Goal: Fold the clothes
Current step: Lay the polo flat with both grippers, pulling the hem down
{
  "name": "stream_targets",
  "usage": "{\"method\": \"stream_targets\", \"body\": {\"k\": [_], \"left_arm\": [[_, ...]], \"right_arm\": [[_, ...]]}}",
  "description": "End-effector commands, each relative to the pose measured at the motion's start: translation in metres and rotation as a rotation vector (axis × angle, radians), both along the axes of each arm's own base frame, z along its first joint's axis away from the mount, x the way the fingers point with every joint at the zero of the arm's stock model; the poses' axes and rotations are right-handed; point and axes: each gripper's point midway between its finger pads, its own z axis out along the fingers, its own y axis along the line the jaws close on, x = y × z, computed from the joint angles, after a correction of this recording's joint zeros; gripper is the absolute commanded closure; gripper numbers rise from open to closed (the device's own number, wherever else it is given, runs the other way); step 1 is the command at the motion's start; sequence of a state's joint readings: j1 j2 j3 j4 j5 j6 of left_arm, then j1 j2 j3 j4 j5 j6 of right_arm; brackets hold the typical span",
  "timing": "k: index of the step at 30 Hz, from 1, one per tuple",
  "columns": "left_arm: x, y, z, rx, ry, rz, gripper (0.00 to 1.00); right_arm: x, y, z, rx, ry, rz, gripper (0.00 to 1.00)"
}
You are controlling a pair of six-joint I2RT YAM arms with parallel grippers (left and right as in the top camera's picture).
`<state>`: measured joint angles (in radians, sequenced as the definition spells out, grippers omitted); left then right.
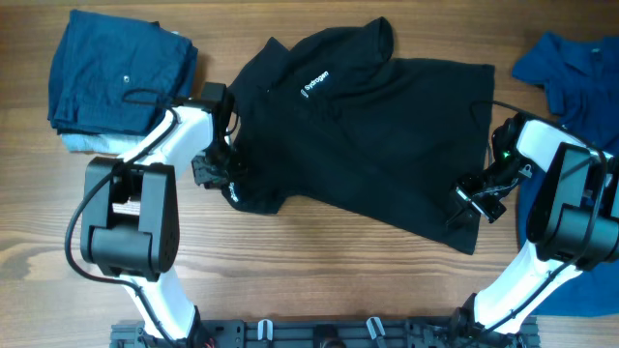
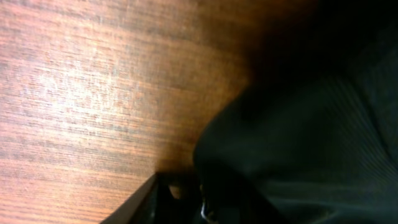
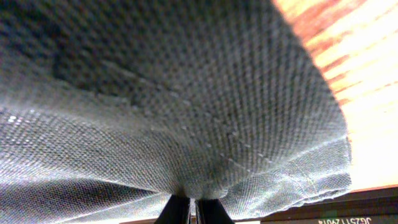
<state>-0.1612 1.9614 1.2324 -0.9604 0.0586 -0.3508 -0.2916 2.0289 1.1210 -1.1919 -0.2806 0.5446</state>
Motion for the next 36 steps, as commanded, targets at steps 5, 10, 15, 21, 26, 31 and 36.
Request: {"method": "stream_targets", "body": {"k": [5, 10, 15, 21, 26, 31, 36], "left_arm": [[-0.068, 0.005, -0.007, 0.016, 0.265, 0.037, 0.90], [-0.099, -0.006, 0.007, -0.052, 0.407, 0.072, 0.87], [-0.117, -0.004, -0.005, -0.040, 0.438, 0.092, 0.69], [-0.123, -0.002, -0.012, -0.037, 0.441, 0.099, 0.45], [-0.123, 0.005, -0.012, 0.006, 0.437, 0.084, 0.37], [-0.086, 0.002, 0.019, -0.002, 0.322, 0.071, 0.37], [0.038, -0.019, 0.139, -0.088, -0.113, 0.057, 0.32]], "right_arm": [[-0.019, -0.066, -0.045, -0.304, 0.079, 0.181, 0.96], [-0.021, -0.073, -0.041, -0.337, 0.104, 0.201, 0.96], [-0.015, -0.091, -0.018, -0.439, 0.166, 0.181, 0.96], [-0.009, -0.104, -0.005, -0.487, 0.179, 0.217, 0.89], [-0.011, -0.103, -0.003, -0.477, 0.192, 0.222, 0.86], [0.034, -0.087, 0.023, -0.295, 0.042, 0.256, 0.96], [0.109, -0.079, 0.099, -0.190, -0.221, 0.251, 0.93]]}}
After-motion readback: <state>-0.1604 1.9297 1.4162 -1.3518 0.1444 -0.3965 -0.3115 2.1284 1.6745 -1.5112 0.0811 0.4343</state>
